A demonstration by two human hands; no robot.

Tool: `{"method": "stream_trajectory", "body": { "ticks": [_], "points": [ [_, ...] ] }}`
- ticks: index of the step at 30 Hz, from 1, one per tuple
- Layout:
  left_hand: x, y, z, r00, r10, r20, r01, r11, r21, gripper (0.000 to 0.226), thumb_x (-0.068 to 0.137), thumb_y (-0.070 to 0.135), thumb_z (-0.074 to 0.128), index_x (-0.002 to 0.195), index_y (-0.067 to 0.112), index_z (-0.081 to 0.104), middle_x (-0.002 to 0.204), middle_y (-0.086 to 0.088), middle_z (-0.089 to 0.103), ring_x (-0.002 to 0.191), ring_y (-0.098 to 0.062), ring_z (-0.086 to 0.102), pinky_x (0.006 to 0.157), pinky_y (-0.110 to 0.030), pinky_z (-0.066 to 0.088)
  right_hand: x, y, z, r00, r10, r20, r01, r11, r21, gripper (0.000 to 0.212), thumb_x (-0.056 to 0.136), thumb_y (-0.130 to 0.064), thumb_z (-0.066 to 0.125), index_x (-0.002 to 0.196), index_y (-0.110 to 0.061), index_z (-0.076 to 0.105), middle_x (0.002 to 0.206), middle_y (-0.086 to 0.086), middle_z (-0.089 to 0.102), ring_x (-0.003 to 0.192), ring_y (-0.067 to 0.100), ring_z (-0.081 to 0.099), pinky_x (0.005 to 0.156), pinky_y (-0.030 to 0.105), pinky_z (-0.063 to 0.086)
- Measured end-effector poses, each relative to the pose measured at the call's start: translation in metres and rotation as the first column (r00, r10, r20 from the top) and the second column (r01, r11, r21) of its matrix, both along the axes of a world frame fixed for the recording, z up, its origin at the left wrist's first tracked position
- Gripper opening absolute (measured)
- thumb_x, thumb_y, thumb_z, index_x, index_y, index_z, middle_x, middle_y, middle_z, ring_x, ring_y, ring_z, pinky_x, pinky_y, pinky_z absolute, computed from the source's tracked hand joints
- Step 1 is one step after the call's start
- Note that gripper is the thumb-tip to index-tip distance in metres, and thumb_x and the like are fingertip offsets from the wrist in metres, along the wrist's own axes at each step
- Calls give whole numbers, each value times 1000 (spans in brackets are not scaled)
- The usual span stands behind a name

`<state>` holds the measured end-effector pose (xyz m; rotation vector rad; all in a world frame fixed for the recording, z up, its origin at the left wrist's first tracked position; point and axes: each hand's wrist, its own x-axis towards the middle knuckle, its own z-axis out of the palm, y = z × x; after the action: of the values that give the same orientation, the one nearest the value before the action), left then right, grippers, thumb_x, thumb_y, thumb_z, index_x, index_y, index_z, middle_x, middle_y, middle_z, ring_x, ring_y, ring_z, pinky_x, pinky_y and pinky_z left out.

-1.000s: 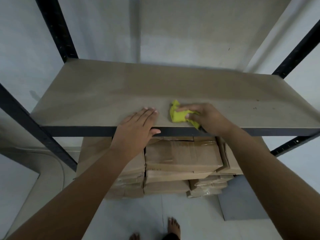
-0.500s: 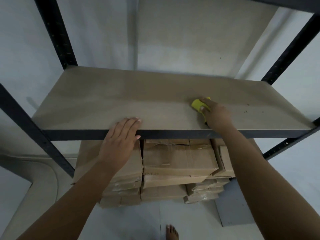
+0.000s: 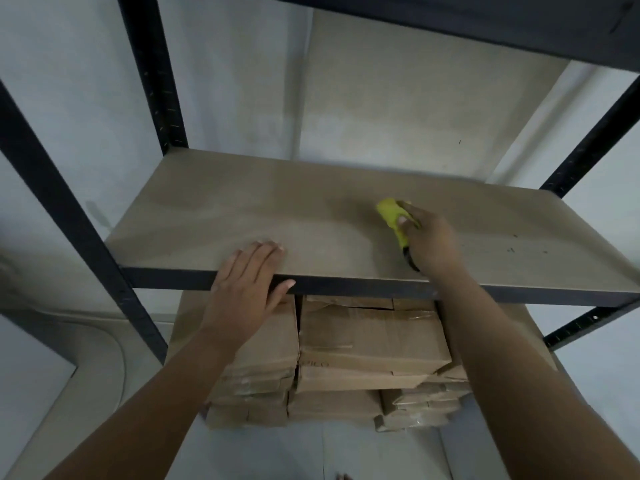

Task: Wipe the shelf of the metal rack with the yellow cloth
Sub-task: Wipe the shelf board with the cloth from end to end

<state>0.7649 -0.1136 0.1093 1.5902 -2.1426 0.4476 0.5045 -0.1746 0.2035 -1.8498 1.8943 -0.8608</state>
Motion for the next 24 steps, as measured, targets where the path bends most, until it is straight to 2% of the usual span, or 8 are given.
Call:
{"method": "stream_trajectory", "body": {
  "ticks": [3,5,9,12,16,19,21,24],
  "points": [
    [1,0,-1,999,34,-12,-34,999,23,52,95,45,30,126,8,50,124,-10,59,118,-25,48,98,-35,29,-4,-17,-20,949,49,-310,-24,996,83,43,98,-23,37,140,-23,35,149,8,36,128,32,44,96,39,40],
    [-3,-3,-5,997,67,-34,-66,998,21,52,96,44,28,124,8,53,121,-10,61,115,-25,46,95,-35,30,2,-29,-29,920,72,-385,-34,994,105,45,98,-24,34,143,-22,28,154,4,26,131,32,40,98,40,39],
    [-5,-7,-12,996,86,-28,-88,995,-42,54,99,43,22,121,7,54,116,-11,63,112,-24,43,91,-36,31,31,-63,-26,908,120,-401,-74,989,128,47,98,-23,34,144,-16,24,154,9,23,138,32,30,107,41,32],
    [-4,-9,-16,996,92,-1,-92,992,-88,53,100,43,22,120,7,56,114,-11,65,109,-26,53,90,-36,33,75,-71,-25,893,246,-377,-203,967,152,48,99,-26,33,144,-17,23,156,7,20,142,26,22,112,37,25],
    [-2,-11,-22,998,68,4,-67,987,-148,50,98,43,28,120,8,56,115,-10,65,110,-25,52,91,-36,34,103,-32,-24,831,428,-354,-401,904,152,47,98,-23,36,144,-23,26,156,3,22,140,23,27,105,27,26],
    [-1,-10,-24,999,47,-6,-47,977,-207,48,98,43,30,120,7,54,114,-11,66,112,-23,47,90,-35,34,85,6,-26,823,495,-279,-495,865,76,47,95,-20,46,141,-23,34,153,0,28,139,17,29,107,22,23],
    [-3,-10,-25,999,31,-23,-36,973,-229,48,99,43,28,120,7,52,113,-11,66,112,-23,46,90,-35,34,67,12,-26,838,495,-229,-497,866,53,45,93,-21,50,138,-25,40,150,-2,35,137,15,34,107,21,26],
    [-3,-13,-22,999,29,-16,-32,976,-217,48,99,43,25,122,8,49,114,-10,66,112,-23,46,91,-35,33,44,-21,-22,890,397,-225,-385,918,97,44,94,-23,47,138,-23,40,149,1,38,135,21,38,106,25,29]
  ]
}}
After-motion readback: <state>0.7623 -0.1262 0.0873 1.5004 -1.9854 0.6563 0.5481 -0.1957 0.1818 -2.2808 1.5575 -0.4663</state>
